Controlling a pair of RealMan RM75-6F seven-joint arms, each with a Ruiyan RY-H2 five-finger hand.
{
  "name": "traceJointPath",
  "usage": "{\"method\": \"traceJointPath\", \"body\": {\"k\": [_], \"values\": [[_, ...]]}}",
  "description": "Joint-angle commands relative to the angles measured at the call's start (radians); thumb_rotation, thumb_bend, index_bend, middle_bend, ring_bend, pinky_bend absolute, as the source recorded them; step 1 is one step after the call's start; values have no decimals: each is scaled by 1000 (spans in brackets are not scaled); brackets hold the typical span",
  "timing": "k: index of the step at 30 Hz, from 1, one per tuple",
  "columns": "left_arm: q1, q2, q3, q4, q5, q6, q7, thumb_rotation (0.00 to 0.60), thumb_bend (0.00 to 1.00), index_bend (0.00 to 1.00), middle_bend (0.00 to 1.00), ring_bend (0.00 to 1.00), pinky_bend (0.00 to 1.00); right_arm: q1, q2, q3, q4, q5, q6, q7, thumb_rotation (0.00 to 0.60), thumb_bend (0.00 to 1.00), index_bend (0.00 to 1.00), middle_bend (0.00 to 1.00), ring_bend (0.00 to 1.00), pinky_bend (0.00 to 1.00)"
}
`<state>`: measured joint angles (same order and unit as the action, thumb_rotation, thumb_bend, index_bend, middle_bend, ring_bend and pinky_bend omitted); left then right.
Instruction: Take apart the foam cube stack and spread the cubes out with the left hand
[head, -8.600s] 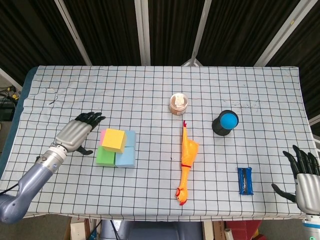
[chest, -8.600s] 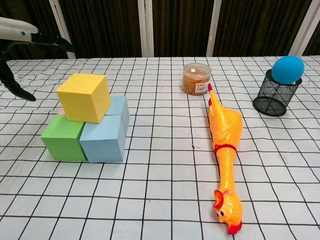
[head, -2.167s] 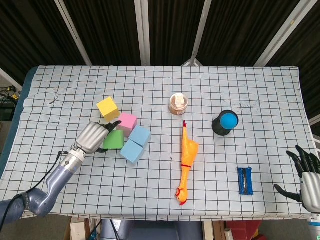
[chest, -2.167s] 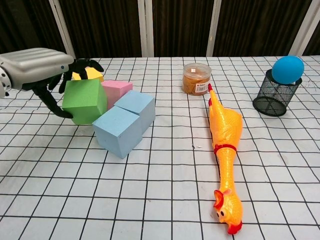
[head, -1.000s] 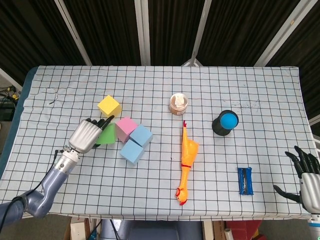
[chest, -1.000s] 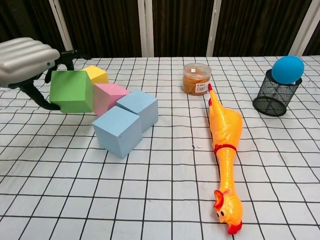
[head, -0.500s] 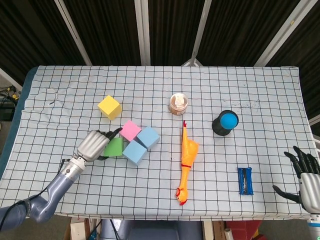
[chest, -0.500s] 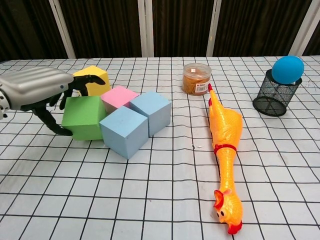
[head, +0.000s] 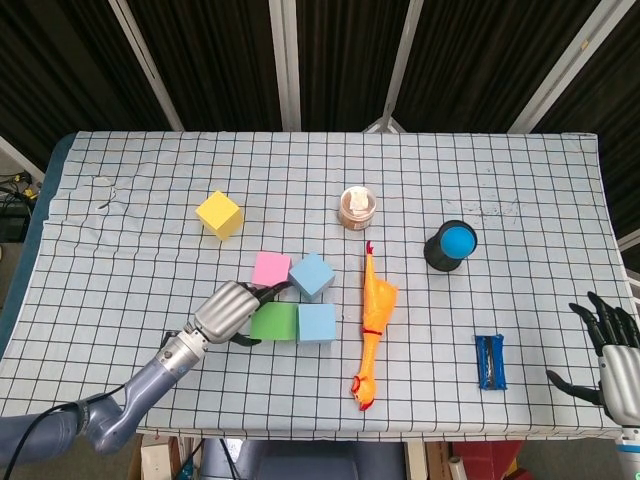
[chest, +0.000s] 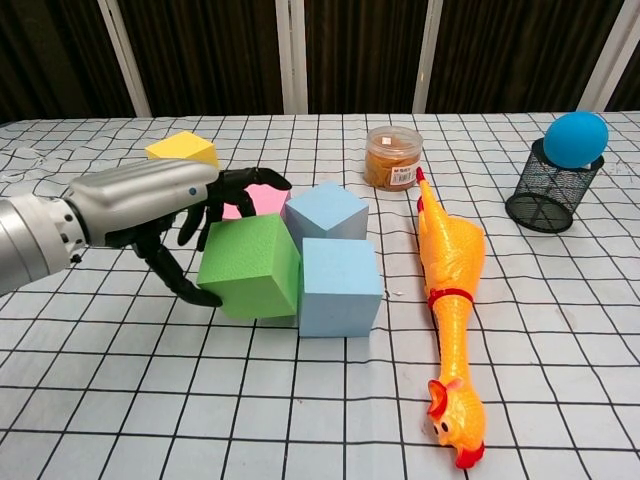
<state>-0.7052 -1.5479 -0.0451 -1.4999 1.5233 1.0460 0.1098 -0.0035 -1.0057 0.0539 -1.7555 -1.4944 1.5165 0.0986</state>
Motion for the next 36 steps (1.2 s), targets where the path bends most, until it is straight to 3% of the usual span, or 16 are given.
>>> {"method": "traceJointPath", "body": {"k": [1,11,17,21,24,26,28,36], "values": [[-10,-2,-5,24,0,-6,34,600,80,112,423,574,602,-1,2,-1,-1,-1,0,4,600,0,160,18,88,0],[-26,-17,-49,188,35,63,129,600,81,119,434,574,601,3,0,-10,-10,-15,-9,-6,600,0,160,18,88,0],[-55,-24,-83,365,63,101,280,600,80,113,434,574,601,6,5,-10,-10,-12,-15,11,600,0,160,17,88,0],[-43,-22,-97,398,56,143,298,600,81,109,437,574,601,5,7,-9,-8,-15,-11,22,600,0,160,18,88,0],[-10,5,-81,333,46,164,219,600,80,111,436,574,601,6,8,-9,-5,-19,-9,30,600,0,160,18,88,0],[47,94,-33,136,24,151,74,600,80,111,431,574,601,8,8,-10,-2,-18,-14,34,600,0,160,17,88,0],[73,183,1,-4,19,135,11,600,79,111,427,574,601,9,8,-9,-2,-17,-15,34,600,0,160,18,88,0],[129,367,88,-198,37,113,-35,600,74,106,401,559,586,11,8,-10,-2,-14,-19,35,600,0,159,18,88,0]]}}
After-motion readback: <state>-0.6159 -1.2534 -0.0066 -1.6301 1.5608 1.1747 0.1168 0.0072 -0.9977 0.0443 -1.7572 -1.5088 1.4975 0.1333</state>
